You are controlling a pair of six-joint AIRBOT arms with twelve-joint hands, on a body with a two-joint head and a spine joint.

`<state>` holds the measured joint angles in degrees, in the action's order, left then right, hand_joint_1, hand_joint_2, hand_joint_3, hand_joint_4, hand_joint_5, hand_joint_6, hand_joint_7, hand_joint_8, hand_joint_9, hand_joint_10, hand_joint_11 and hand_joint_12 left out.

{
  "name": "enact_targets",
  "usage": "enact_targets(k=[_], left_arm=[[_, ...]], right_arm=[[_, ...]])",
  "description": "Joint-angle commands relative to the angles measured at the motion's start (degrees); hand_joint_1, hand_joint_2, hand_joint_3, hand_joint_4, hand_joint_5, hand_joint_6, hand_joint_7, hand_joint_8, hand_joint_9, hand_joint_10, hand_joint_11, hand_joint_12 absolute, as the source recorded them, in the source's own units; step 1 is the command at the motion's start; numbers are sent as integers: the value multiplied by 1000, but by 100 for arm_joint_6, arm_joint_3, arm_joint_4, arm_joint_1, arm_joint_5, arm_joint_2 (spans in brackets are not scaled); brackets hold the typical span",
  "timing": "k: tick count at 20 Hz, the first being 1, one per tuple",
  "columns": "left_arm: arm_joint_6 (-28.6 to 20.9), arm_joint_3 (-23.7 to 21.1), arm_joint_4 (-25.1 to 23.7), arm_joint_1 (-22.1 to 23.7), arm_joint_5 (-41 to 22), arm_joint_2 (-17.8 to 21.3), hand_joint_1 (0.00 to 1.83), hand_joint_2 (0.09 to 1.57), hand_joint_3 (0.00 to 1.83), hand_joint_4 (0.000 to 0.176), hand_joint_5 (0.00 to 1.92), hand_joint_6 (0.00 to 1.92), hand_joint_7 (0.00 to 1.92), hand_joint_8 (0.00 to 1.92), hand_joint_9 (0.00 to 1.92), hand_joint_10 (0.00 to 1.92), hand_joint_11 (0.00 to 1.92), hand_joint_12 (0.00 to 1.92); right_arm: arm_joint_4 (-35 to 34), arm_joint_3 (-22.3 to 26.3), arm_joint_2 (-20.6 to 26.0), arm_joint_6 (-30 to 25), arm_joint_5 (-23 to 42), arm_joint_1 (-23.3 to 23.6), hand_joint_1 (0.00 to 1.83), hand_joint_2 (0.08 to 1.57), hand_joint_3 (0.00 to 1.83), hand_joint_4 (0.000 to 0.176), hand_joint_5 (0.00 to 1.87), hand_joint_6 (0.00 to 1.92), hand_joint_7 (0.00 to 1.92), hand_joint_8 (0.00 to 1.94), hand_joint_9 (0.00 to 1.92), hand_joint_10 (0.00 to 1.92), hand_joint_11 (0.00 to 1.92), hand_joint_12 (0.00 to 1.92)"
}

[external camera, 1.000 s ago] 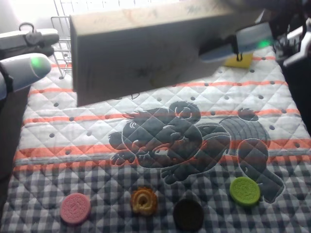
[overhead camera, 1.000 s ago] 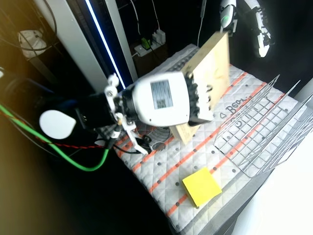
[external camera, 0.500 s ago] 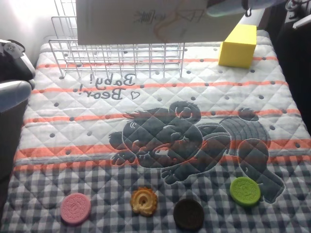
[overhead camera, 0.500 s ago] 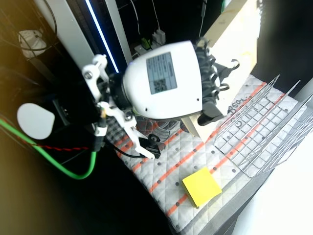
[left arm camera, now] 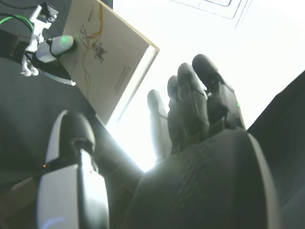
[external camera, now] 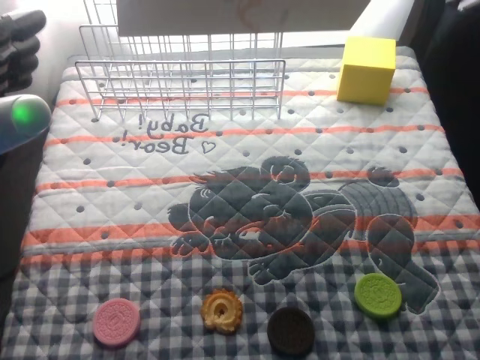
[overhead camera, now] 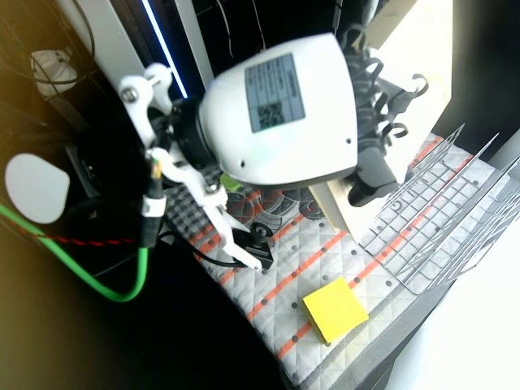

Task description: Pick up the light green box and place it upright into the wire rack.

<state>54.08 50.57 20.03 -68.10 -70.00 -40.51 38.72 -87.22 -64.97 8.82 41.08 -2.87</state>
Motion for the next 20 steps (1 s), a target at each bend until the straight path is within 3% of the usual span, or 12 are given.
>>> enact_targets(k=[1, 6, 9, 11, 14, 18, 20], left_arm=[[-72, -6, 40, 15, -723, -19, 546, 927, 0, 176, 207, 4, 184, 5, 182, 3, 0, 539], [-77, 13, 45, 9, -694, -31, 543, 936, 3, 176, 185, 0, 177, 0, 168, 1, 0, 492], [-97, 48, 46, 8, -649, -71, 586, 937, 0, 176, 205, 3, 202, 3, 209, 8, 0, 687], [-110, 62, 46, 7, -629, -84, 562, 933, 0, 176, 213, 5, 204, 3, 220, 9, 0, 704], [-146, 102, 42, 9, -615, -137, 568, 946, 2, 176, 205, 2, 186, 3, 206, 1, 0, 676], [-200, 141, 34, 10, -573, -168, 630, 958, 0, 176, 174, 1, 142, 2, 160, 2, 0, 479], [-211, 148, 34, 10, -572, -168, 620, 961, 1, 176, 188, 2, 150, 1, 164, 1, 0, 493]], right_arm=[[-335, -41, 16, -30, 378, 136, 1124, 1197, 0, 0, 835, 1192, 1427, 0, 1560, 42, 1260, 867], [9, -254, -184, -29, -109, 549, 1122, 1198, 1, 0, 833, 1195, 1448, 7, 1568, 32, 1271, 845], [24, -348, -263, -29, -156, 621, 1126, 1191, 0, 0, 849, 1172, 1483, 17, 1605, 40, 1326, 857], [24, -394, -289, -1, -176, 660, 1129, 1185, 0, 0, 859, 1157, 1481, 11, 1615, 38, 1354, 872], [12, -555, -394, 155, -551, 752, 1131, 1184, 2, 0, 858, 1157, 1473, 3, 1602, 21, 1304, 871], [-160, -996, -703, 155, -874, 733, 1122, 1200, 0, 0, 831, 1200, 1464, 7, 1592, 13, 1286, 875], [-189, -1076, -782, 155, -932, 733, 1122, 1199, 0, 0, 833, 1196, 1471, 5, 1584, 9, 1222, 994]])
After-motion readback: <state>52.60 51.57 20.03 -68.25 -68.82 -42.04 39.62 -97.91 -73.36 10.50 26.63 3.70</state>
